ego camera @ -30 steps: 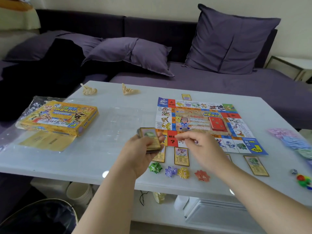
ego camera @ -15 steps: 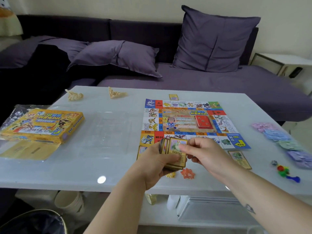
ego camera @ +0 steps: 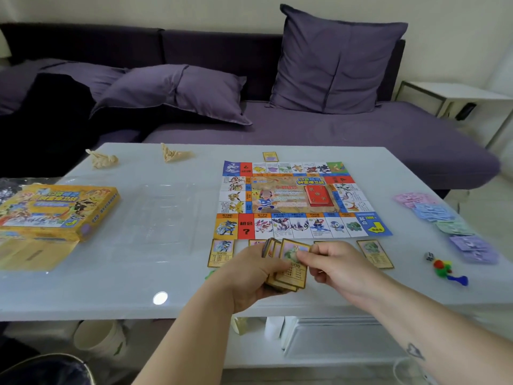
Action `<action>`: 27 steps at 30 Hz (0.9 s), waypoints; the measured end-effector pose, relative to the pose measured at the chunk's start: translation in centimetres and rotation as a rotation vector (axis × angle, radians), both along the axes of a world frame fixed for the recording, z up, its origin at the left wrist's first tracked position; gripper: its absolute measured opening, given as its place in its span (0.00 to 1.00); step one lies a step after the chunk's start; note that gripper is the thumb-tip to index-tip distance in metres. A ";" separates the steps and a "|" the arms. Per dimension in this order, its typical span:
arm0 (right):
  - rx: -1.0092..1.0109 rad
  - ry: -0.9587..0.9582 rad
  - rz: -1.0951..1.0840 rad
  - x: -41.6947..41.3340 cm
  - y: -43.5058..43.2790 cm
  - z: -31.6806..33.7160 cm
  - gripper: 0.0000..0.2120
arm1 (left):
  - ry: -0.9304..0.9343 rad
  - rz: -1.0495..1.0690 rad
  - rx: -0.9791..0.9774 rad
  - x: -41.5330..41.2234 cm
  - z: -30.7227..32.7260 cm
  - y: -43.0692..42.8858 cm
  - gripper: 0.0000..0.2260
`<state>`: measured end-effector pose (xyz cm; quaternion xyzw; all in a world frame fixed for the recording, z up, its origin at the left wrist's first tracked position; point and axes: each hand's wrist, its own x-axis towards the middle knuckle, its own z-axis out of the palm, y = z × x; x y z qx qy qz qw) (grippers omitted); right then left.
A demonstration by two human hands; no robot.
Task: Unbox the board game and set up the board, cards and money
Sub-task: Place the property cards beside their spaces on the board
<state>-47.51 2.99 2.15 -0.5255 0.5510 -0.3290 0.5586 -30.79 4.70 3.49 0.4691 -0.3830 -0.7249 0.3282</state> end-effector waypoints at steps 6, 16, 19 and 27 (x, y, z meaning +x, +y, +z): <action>-0.016 0.066 0.004 -0.7 -1.6 1.2 0.10 | -0.028 0.133 -0.027 -1.2 -0.1 -1.7 0.05; -0.289 0.400 0.187 -1.5 -7.2 5.0 0.12 | -0.240 0.149 -0.154 -2.3 0.4 -8.0 0.12; -0.314 0.385 0.218 -2.1 -10.1 5.3 0.13 | -0.155 0.211 -0.124 -2.3 0.7 -10.9 0.13; -0.209 0.608 0.436 -2.8 -17.4 6.2 0.06 | -0.232 0.266 -0.147 -2.1 0.6 -18.3 0.09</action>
